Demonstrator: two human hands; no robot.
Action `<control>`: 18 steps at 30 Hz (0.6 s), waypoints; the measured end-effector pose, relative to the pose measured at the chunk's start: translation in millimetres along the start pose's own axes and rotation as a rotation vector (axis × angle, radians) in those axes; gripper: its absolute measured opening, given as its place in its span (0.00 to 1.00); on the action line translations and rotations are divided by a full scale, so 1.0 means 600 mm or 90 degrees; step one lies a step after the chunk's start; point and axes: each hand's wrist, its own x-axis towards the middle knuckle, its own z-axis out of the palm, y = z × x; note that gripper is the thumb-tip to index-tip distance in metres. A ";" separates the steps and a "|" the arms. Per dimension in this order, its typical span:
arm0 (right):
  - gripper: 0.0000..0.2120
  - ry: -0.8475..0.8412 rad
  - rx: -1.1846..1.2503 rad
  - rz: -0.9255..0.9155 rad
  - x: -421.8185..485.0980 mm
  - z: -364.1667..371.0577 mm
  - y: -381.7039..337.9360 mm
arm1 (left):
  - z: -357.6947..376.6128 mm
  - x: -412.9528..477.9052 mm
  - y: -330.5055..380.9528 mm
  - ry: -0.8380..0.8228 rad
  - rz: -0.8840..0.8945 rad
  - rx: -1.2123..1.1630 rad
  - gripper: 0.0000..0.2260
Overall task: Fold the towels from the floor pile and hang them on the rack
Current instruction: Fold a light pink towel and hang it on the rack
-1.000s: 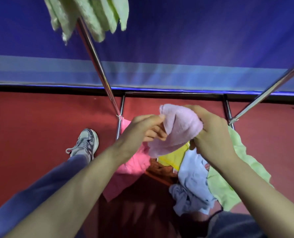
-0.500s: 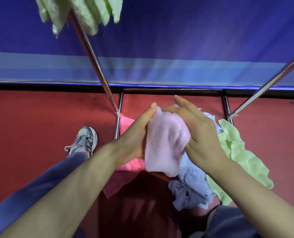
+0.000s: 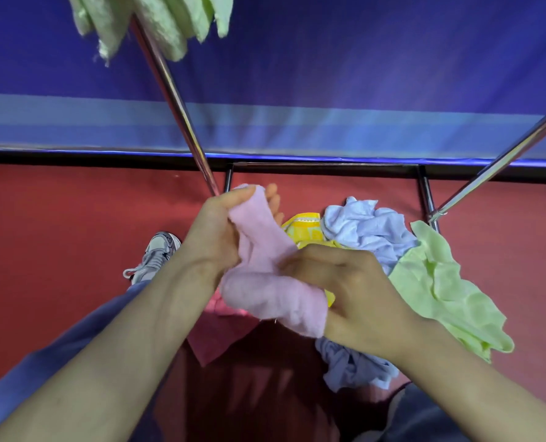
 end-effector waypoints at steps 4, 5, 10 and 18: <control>0.12 -0.162 0.007 0.038 0.008 -0.009 0.001 | -0.010 0.007 0.008 0.023 0.066 0.009 0.08; 0.15 -0.189 0.019 0.064 0.009 -0.010 0.003 | -0.007 0.005 0.007 0.006 0.058 0.022 0.07; 0.20 0.030 0.114 0.383 0.016 -0.023 0.014 | 0.012 -0.018 -0.034 -0.069 0.099 0.429 0.08; 0.06 0.200 0.391 0.568 0.030 -0.012 0.022 | -0.002 -0.042 -0.109 -0.184 -0.044 0.827 0.15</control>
